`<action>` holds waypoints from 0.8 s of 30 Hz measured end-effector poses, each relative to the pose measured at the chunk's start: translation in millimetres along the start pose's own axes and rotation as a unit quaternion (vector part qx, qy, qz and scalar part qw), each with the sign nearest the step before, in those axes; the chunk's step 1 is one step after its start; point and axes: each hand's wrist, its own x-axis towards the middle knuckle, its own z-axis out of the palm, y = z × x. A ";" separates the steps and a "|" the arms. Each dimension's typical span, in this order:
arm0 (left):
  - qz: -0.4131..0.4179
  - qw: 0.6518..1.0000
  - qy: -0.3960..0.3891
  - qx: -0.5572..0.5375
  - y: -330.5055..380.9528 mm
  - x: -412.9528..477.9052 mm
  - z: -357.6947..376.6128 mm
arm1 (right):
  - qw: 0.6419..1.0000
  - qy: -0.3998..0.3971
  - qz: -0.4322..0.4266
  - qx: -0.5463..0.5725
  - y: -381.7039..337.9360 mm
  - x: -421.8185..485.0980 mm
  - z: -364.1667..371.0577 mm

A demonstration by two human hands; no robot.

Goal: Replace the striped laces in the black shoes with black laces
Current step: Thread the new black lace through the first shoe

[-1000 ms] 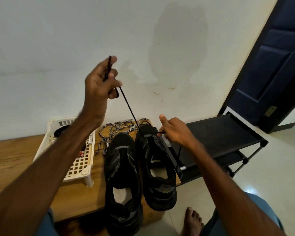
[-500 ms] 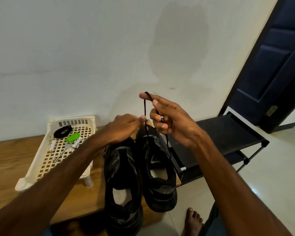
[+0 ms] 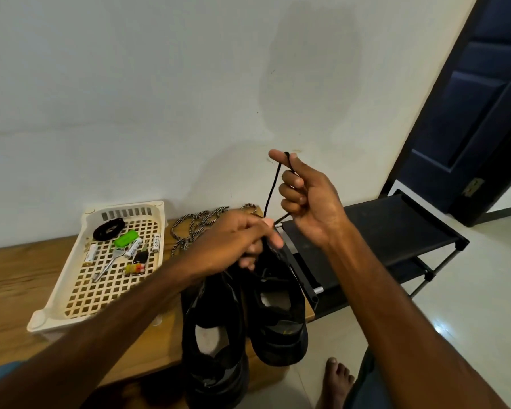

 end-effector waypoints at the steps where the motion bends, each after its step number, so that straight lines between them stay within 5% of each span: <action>1: -0.017 1.000 0.021 0.012 -1.8 -0.9 -13.4 | 0.997 0.032 -0.019 -0.068 -2.4 -0.7 -4.3; 8: -0.162 0.973 0.104 0.128 -31.5 -16.8 -111.1 | 0.944 0.178 -0.002 -0.277 -12.7 -8.3 -31.5; 14: -0.194 0.947 0.158 0.202 -40.2 -37.6 -146.3 | 0.928 0.189 -0.013 -0.321 -23.0 -18.1 -50.0; 17: -0.170 0.951 0.184 0.179 -41.4 -40.8 -144.7 | 0.913 0.089 0.022 -0.398 -22.3 -22.5 -52.2; 20: -0.138 0.966 0.178 0.125 -36.0 -34.4 -129.8 | 0.881 -0.099 0.055 -0.459 -13.4 -25.0 -40.1; 22: -0.097 0.976 0.165 0.105 -30.6 -29.0 -117.4 | 0.835 -0.252 0.115 -0.475 -6.9 -26.3 -31.7; 24: -0.038 0.981 0.144 0.127 -26.1 -24.1 -104.4 | 0.791 -0.305 0.160 -0.506 -0.2 -26.3 -28.7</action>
